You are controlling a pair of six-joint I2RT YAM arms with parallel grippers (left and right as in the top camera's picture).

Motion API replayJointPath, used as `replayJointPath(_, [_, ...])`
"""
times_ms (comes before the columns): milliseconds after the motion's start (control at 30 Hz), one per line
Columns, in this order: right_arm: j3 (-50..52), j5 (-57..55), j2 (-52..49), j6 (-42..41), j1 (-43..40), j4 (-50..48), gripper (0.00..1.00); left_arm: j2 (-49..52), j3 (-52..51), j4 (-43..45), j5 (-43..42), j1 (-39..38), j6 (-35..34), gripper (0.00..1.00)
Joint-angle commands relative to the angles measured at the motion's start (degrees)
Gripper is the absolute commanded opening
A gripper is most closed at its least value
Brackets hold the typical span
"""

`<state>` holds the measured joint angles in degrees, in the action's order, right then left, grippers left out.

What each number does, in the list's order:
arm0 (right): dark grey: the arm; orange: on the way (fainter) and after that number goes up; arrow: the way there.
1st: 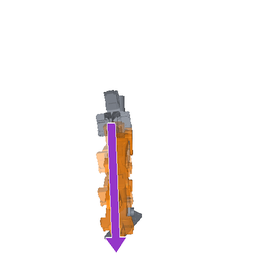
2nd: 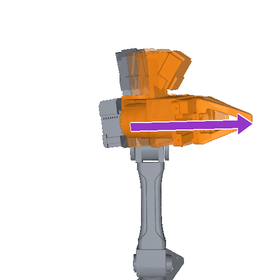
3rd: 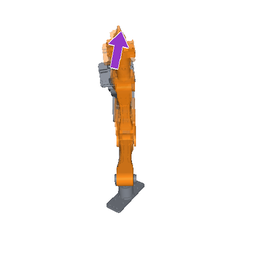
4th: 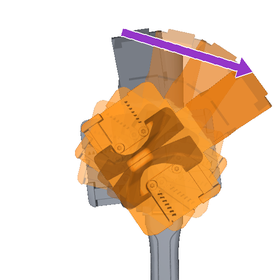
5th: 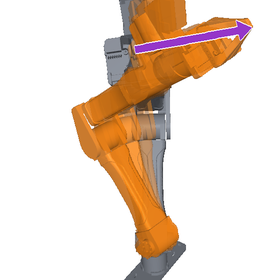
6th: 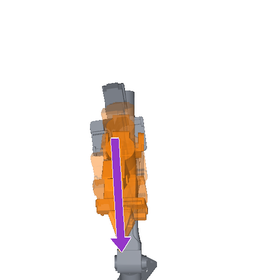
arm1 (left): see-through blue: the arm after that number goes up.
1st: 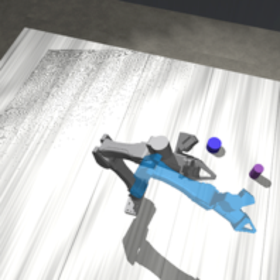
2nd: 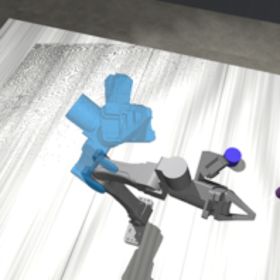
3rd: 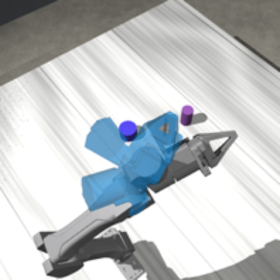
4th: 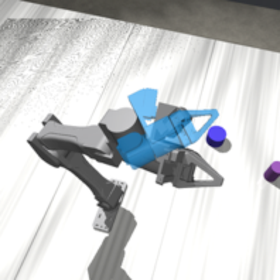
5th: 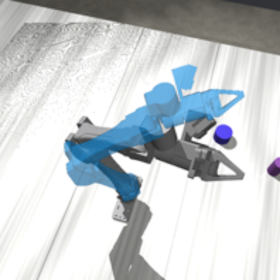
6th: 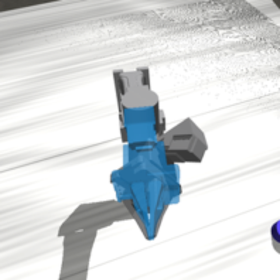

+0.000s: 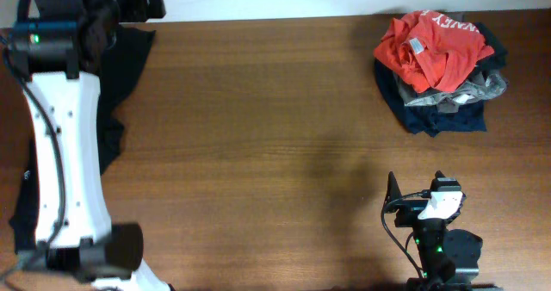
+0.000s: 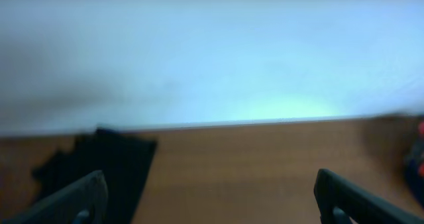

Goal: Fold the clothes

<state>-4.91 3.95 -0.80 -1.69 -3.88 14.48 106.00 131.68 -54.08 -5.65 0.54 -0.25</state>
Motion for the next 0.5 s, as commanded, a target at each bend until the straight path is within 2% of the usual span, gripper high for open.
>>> replayJointPath(0, [0.52,0.35,0.61,-0.72,-0.37,-0.24,0.98,-7.06,-8.13,4.52,4.07,-2.78,0.26,0.99])
replayJointPath(467, [0.52,0.35,0.61,-0.72,-0.37,-0.24,0.99,-35.39,-60.57,30.23,3.17,-3.76,-0.42,0.99])
